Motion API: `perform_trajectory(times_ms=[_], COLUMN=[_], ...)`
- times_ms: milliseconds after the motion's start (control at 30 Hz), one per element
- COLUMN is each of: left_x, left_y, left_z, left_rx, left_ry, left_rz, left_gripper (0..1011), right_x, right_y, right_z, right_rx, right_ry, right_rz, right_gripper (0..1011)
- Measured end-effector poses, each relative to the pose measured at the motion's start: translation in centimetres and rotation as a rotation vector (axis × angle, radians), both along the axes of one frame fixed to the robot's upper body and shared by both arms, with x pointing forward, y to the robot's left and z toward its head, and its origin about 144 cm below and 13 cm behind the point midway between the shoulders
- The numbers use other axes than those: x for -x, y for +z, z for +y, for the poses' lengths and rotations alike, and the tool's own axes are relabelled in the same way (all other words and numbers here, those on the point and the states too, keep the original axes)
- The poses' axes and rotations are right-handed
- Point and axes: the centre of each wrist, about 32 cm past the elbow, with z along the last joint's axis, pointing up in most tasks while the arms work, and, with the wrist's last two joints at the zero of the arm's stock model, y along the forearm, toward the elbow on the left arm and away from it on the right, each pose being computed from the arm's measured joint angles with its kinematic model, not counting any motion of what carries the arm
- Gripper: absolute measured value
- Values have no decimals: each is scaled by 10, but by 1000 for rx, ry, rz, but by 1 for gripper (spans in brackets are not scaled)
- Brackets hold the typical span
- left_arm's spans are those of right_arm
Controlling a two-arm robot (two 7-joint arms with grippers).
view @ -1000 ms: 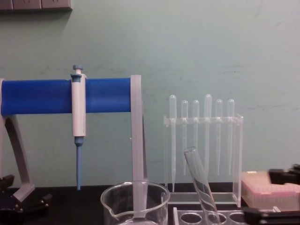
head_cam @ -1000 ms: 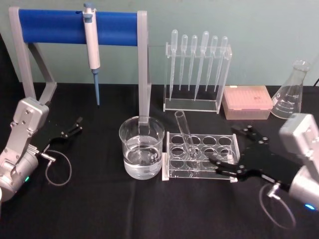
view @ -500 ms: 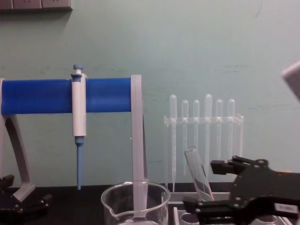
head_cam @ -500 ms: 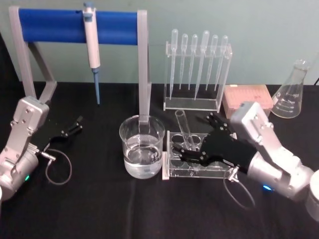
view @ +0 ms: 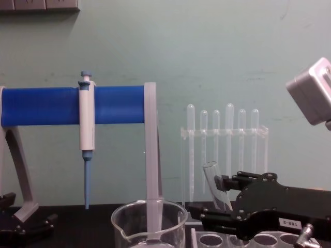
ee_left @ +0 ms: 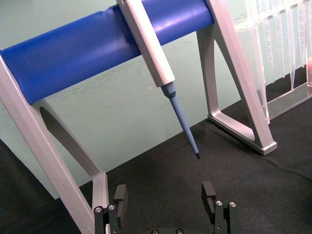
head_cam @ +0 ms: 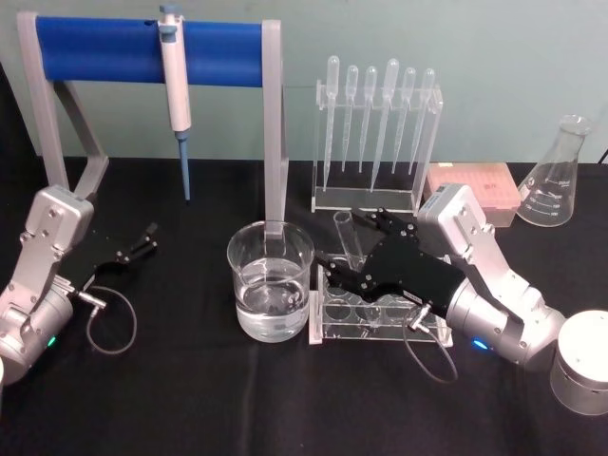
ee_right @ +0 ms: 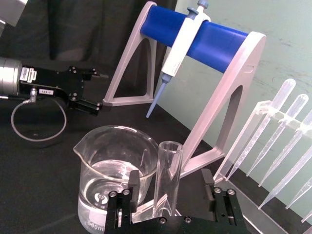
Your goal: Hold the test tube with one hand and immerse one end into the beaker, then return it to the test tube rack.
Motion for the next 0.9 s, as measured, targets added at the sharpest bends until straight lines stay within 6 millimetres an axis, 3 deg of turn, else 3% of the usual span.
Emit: perform_trajectory(times_ms=[600, 900], left_x=[0, 0], left_y=[0, 0], left_z=[0, 0], left_rx=[0, 0], left_ry=[0, 0], left_rz=[0, 0], left_gripper=[1000, 1000], right_x=[0, 7], right_y=[1, 15], right_z=[-2, -7], right_rx=[-56, -146], right_ry=[4, -17], right_rz=[28, 30], right_gripper=[236, 230])
